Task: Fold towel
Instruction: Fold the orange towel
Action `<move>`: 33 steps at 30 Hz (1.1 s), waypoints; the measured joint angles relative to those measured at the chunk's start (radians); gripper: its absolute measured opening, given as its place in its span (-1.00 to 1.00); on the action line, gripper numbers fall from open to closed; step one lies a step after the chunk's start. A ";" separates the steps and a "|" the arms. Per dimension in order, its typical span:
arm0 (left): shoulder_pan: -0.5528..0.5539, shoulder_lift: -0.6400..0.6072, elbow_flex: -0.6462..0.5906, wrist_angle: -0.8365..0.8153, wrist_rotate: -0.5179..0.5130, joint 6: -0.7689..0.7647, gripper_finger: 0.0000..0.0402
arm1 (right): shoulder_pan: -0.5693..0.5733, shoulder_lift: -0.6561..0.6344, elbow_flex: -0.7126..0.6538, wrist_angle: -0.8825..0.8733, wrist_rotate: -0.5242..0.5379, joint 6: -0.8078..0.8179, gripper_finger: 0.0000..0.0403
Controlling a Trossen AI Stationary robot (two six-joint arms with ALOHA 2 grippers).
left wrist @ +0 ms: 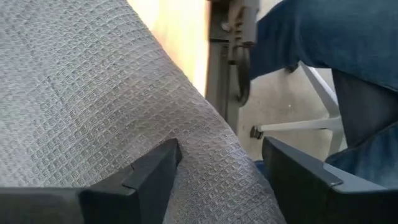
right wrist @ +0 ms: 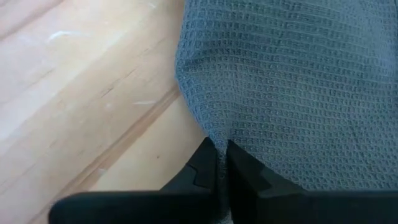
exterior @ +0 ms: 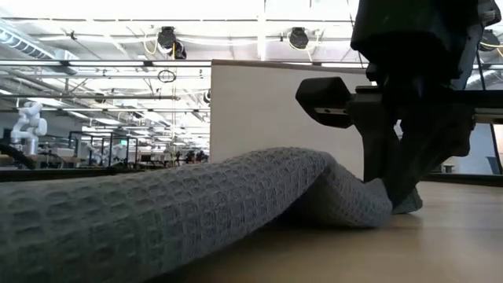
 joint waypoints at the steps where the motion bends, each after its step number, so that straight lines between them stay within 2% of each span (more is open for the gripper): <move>1: 0.002 0.000 0.000 -0.008 0.000 -0.001 0.20 | -0.001 0.000 0.000 0.000 0.000 -0.002 -0.93; 5: 0.012 0.000 0.000 -0.043 -0.010 -0.001 -0.01 | -0.003 0.000 0.000 0.001 0.000 -0.002 -0.93; 17: 0.017 0.002 -0.001 -0.077 -0.015 0.040 -0.91 | -0.003 0.000 0.000 -0.003 0.002 0.005 -0.94; 30: 0.025 0.002 0.000 -0.130 -0.002 0.114 -0.99 | -0.009 -0.033 -0.002 -0.092 0.002 0.003 -1.00; 33: 0.034 0.001 0.008 -0.139 0.009 0.142 -0.99 | -0.010 -0.049 -0.003 -0.096 -0.037 0.032 -1.00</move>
